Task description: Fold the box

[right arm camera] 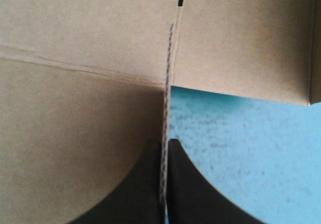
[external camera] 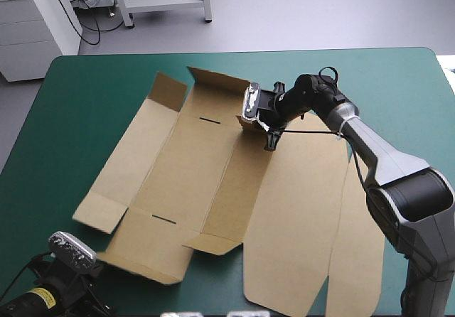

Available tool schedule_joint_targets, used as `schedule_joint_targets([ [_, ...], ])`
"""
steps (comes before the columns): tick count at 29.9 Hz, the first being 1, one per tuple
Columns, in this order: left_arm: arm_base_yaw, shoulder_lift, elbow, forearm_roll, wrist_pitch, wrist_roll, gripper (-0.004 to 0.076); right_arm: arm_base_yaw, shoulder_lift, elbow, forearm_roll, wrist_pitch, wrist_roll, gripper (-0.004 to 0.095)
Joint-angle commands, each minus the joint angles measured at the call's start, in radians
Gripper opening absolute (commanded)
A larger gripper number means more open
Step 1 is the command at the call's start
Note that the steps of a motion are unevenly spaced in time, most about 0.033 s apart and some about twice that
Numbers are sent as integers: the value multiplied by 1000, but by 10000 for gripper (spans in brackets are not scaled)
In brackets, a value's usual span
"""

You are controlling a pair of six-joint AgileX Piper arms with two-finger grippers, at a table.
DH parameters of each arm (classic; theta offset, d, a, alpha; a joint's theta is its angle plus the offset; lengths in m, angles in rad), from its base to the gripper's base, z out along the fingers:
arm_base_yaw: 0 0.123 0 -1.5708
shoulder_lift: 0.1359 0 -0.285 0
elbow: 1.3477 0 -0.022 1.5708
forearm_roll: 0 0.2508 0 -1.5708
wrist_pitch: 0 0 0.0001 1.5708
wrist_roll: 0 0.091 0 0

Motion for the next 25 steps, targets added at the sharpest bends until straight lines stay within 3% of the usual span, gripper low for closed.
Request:
schedule_joint_targets([
  [1, 0, 11, -26, -10, -46, -8, -10, 19, -56, -28, 90, -20, -148, -20],
  [13, 0, 11, -26, -10, -46, -8, -10, 129, -54, -28, 103, -62, -261, -19],
  [25, 0, 11, -26, -5, -85, -8, -10, 159, -32, -28, 86, -228, -246, -20],
])
